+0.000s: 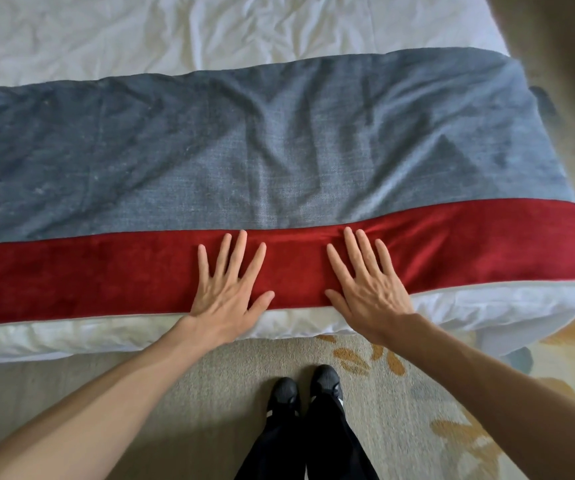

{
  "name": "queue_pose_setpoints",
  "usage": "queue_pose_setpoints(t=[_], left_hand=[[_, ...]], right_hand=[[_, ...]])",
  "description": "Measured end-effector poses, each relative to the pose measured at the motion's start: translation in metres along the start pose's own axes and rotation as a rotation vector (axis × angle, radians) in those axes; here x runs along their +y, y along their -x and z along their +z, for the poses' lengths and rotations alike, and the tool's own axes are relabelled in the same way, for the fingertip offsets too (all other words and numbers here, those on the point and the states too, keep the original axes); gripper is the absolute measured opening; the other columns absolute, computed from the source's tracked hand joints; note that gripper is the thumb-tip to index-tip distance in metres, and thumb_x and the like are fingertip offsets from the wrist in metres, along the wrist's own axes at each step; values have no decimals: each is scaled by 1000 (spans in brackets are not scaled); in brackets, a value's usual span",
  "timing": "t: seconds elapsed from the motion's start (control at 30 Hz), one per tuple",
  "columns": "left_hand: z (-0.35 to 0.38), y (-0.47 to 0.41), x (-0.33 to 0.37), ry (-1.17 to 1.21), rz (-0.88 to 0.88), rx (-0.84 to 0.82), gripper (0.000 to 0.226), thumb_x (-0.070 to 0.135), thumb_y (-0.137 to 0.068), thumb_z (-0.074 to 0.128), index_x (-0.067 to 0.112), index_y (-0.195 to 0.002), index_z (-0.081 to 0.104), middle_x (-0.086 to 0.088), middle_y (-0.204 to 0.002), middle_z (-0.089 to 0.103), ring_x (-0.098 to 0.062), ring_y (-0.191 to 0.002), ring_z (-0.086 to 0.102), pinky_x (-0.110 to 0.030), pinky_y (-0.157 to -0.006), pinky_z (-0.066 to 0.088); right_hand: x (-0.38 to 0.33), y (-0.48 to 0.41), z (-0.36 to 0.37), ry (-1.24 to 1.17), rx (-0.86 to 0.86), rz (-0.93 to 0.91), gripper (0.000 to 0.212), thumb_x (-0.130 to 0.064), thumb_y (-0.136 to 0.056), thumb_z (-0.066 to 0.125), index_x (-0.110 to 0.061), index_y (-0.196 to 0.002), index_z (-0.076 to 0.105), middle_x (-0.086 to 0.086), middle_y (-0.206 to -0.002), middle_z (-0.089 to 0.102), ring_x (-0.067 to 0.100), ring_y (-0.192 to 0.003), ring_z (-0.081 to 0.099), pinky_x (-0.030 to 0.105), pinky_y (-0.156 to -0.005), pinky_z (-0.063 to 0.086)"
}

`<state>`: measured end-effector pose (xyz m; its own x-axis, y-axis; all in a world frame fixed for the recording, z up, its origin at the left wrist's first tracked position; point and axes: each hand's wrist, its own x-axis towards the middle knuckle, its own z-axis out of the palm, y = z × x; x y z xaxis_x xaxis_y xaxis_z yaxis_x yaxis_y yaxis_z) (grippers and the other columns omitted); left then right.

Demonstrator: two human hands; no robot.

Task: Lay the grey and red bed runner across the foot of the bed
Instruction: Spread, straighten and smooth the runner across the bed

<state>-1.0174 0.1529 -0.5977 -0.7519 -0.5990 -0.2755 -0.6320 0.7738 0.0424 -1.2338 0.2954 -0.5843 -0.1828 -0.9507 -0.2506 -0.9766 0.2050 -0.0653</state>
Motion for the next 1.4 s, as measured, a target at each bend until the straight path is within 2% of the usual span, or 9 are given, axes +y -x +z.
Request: queue_pose_setpoints(t=[0.2, 0.27, 0.37, 0.43, 0.6, 0.77, 1.0, 1.2, 1.4], left_hand=[[-21, 1, -23, 133, -47, 51, 73, 62, -89, 18, 28, -150, -5, -8, -157, -18, -25, -144, -16, -55, -114, -11], [-30, -1, -37, 131, -71, 42, 71, 59, -89, 15, 25, -150, 7, -11, -158, -7, -27, -146, -8, -53, -115, -5], [-44, -4, -60, 111, -109, 75, 70, 53, -89, 13, 15, -146, 29, -17, -154, 20, -30, -143, 16, -51, -116, 9], [-54, -6, -75, 94, -119, 111, 69, 51, -90, 15, 11, -143, 35, -16, -150, 30, -30, -139, 26, -50, -115, 16], [-68, -9, -121, 70, -100, 139, 67, 48, -89, 23, 9, -141, 39, -16, -147, 37, -31, -136, 33, -50, -112, 22], [-72, -6, -178, 94, -95, 161, 57, 35, -91, 52, 6, -138, 42, -19, -144, 39, -34, -133, 36, -51, -110, 26], [-84, -7, -260, 145, -84, 169, 58, 40, -92, 42, 8, -140, 40, -17, -147, 35, -31, -135, 33, -47, -111, 22], [-92, -23, -305, 99, -24, 177, 55, 39, -93, 46, 10, -140, 40, -14, -146, 37, -29, -134, 33, -45, -111, 21], [-94, -47, -324, 74, 10, 163, 54, 40, -93, 43, 11, -138, 41, -13, -143, 40, -28, -133, 34, -45, -111, 23]], right_hand=[[-10, -11, -23, -115, 33, 2, 68, -50, -93, 30, -13, -149, 21, 22, -157, 5, 36, -145, 5, 52, -116, 8], [-18, -22, -32, -131, 55, -10, 66, -47, -93, 35, -14, -149, 21, 22, -157, 7, 35, -145, 8, 50, -117, 9], [-35, -41, -42, -144, 73, -38, 64, -44, -95, 38, -13, -148, 22, 22, -155, 15, 34, -144, 13, 49, -117, 12], [-49, -55, -48, -139, 89, -60, 62, -43, -95, 37, -11, -147, 25, 22, -153, 21, 32, -143, 17, 48, -116, 15], [-91, -88, -58, -132, 101, -82, 58, -39, -95, 40, -10, -145, 31, 23, -151, 26, 33, -141, 22, 47, -114, 20], [-140, -125, -67, -124, 111, -56, 57, -34, -94, 46, -8, -143, 35, 23, -147, 33, 34, -137, 30, 45, -111, 26], [-208, -178, -86, -110, 149, -28, 52, -21, -84, 62, 0, -131, 51, 31, -132, 49, 42, -123, 47, 50, -101, 40], [-238, -218, -94, -68, 159, -22, 54, -26, -89, 56, -3, -136, 45, 29, -138, 43, 39, -130, 41, 48, -105, 35], [-246, -251, -99, -62, 169, -23, 52, -22, -87, 58, -1, -134, 47, 29, -134, 46, 40, -125, 45, 49, -103, 38]])
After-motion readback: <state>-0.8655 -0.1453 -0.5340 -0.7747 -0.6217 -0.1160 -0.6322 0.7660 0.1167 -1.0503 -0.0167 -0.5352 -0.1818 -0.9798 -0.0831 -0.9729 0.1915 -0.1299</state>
